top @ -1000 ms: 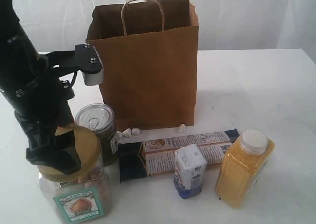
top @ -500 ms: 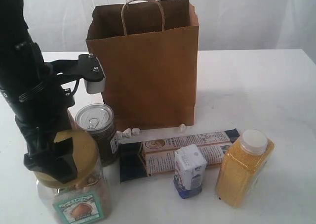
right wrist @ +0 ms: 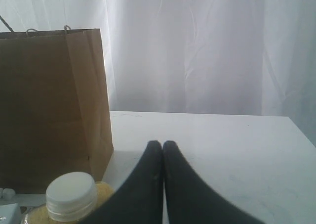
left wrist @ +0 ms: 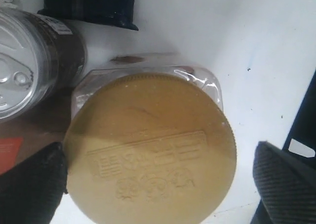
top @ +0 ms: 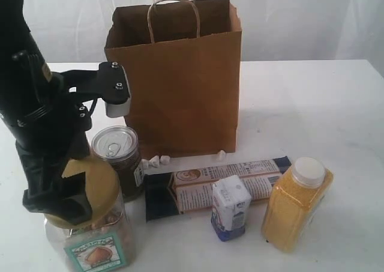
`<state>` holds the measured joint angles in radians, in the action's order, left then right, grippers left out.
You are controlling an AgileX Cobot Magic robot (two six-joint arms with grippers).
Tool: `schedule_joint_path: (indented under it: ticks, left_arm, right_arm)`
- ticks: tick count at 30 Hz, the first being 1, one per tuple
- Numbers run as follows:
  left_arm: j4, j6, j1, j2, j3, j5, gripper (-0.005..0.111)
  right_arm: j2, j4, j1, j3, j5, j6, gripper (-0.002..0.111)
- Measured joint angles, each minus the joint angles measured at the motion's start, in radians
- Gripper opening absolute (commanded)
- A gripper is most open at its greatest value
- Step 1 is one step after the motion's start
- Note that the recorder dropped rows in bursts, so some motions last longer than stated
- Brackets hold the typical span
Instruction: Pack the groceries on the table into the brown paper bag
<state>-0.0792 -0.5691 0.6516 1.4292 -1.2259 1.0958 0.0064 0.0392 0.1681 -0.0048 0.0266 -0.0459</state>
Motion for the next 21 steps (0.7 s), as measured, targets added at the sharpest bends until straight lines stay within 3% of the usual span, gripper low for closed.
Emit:
schedule_joint_path:
  ticks: [12, 21]
  left_arm:
    - [0.041, 0.006, 0.01, -0.025, 0.069, -0.127, 0.105]
    - [0.024, 0.006, 0.01, -0.027, 0.072, -0.113, 0.105]
  right_arm:
    - [0.0, 0.0, 0.0, 0.0, 0.0, 0.0, 0.0]
    - [0.0, 0.0, 0.0, 0.0, 0.0, 0.0, 0.0]
